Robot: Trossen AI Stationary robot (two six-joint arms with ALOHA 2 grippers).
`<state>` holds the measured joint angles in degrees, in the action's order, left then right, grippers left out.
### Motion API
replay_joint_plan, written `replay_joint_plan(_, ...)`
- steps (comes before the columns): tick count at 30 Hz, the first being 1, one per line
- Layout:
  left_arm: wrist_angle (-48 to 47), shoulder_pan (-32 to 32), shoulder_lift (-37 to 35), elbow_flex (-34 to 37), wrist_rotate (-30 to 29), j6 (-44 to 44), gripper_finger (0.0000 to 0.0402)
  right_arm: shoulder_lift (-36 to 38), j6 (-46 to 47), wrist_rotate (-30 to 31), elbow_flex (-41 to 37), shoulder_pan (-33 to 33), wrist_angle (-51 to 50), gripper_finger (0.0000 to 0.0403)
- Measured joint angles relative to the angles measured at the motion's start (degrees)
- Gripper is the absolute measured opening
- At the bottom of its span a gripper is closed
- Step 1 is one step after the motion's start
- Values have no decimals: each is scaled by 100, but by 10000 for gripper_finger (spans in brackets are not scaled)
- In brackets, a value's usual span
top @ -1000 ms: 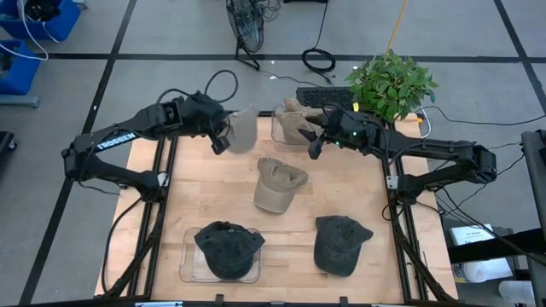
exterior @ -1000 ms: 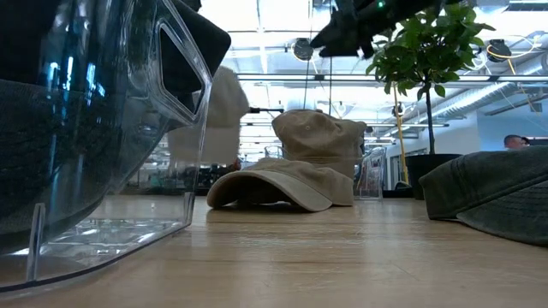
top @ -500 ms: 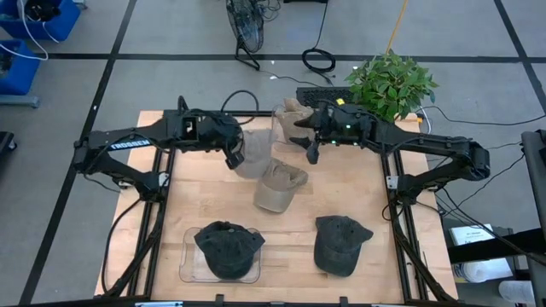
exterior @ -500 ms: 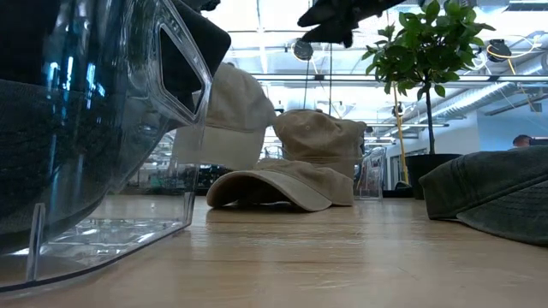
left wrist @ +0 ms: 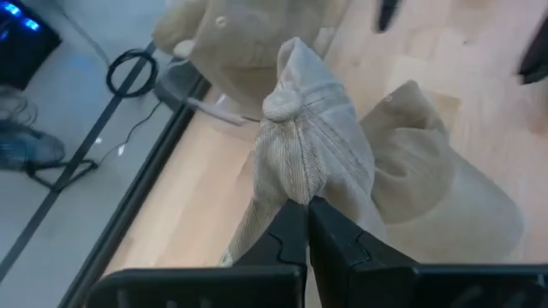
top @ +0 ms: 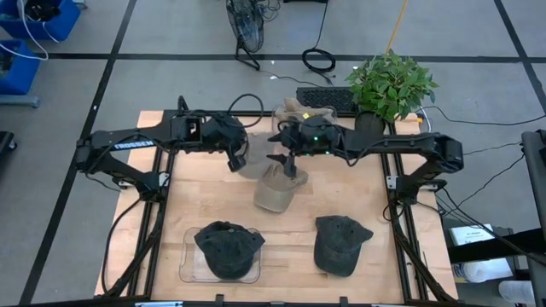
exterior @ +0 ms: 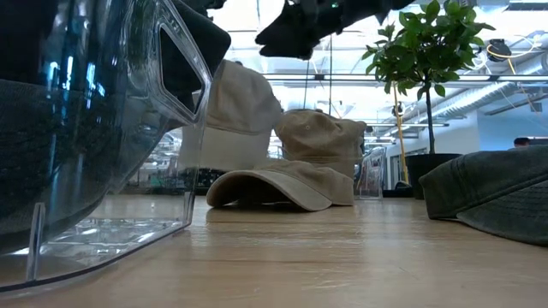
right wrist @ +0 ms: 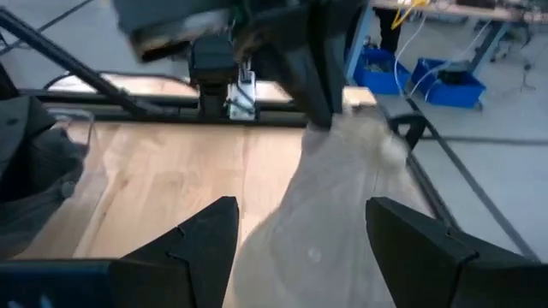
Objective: Pick & Place hat
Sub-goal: Put the brown cap into the top transparent bin
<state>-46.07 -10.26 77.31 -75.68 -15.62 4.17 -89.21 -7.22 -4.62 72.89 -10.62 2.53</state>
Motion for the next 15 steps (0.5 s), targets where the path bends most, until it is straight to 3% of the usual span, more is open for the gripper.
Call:
replay_joint_plan(8,0,0,-1,0,123,-374,9,-474,-413,4,1067,-96,-741,240)
replay_joint_plan(15,6,2,-1,0,374,-543,10,-544,-719,-167,1230,-171,-1016,240)
